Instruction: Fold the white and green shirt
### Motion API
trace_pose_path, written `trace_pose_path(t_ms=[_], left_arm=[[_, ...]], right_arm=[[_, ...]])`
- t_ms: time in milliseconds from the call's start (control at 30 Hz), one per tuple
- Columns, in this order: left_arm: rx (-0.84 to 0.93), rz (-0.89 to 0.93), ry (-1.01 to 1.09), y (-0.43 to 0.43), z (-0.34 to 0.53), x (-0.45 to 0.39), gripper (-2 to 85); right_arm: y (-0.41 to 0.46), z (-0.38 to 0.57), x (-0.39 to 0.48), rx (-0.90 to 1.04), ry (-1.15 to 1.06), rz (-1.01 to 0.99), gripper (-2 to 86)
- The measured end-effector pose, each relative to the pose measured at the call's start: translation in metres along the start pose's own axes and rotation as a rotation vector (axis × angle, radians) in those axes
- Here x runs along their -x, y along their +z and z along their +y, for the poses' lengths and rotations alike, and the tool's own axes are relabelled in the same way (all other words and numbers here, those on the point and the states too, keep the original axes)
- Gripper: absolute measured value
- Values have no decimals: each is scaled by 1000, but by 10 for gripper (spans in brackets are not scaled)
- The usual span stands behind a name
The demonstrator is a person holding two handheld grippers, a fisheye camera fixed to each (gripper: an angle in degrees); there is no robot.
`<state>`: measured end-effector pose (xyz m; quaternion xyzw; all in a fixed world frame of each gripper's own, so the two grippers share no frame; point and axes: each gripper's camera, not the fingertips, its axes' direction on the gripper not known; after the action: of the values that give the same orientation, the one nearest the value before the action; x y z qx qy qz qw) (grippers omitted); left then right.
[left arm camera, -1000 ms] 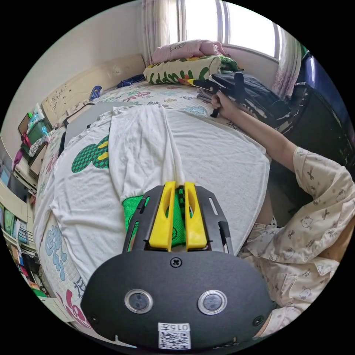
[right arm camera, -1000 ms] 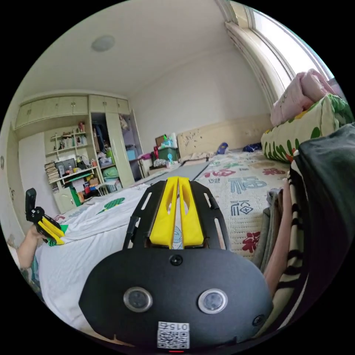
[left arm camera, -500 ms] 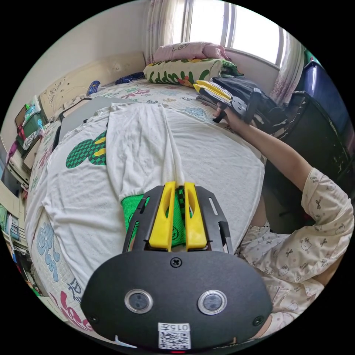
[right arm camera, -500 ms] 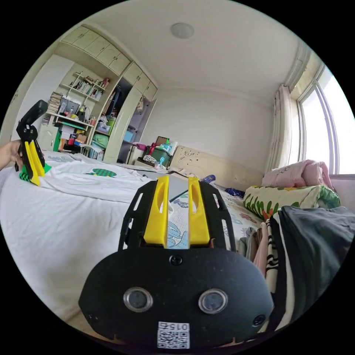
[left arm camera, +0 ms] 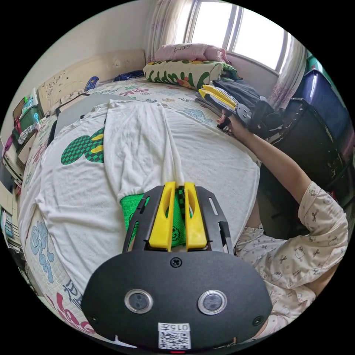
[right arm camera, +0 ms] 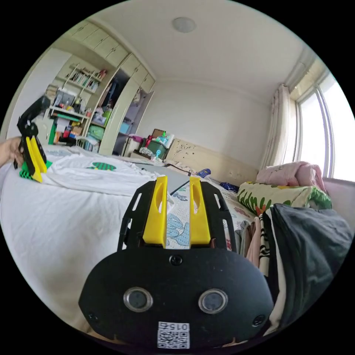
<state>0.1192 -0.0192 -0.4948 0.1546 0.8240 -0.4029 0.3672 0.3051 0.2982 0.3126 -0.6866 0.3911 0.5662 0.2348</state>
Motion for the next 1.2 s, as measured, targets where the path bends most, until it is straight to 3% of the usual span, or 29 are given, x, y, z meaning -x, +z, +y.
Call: trace_pose_path(t_ms=[167,300,400,500,633,733,833,1067,1200], left_arm=[[-6,90,-46,-16,-17,-17,17],[-6,84,-42,-30,-30,-43,21],[-5,56,-27,-42,-42,-69,27],[-5,75,-30,-56,-53,-88,37],[-6,87,-27,-78,-70,-117,47],[-3,79,-23,-95,-83,-139,49],[-5,112,-39,-114,-95,-153,48],[-11,222,-96,-166,-127,-177,47],[-11,229,-103,-196,-144,-196,46]], right_arm=[[-6,3,-4,128,-86,14,82],[-4,-2,-46,307,23,-21,19],[-30,-4,-76,348,99,81,2],[-92,-8,-109,206,317,9,-3],[-192,2,-149,-21,645,-380,-4],[-279,-7,-160,-155,654,-603,-5],[-391,-8,-176,-302,750,-650,-5],[-660,32,-169,-1004,545,-853,-6],[-705,56,-177,-1071,478,-994,-5]])
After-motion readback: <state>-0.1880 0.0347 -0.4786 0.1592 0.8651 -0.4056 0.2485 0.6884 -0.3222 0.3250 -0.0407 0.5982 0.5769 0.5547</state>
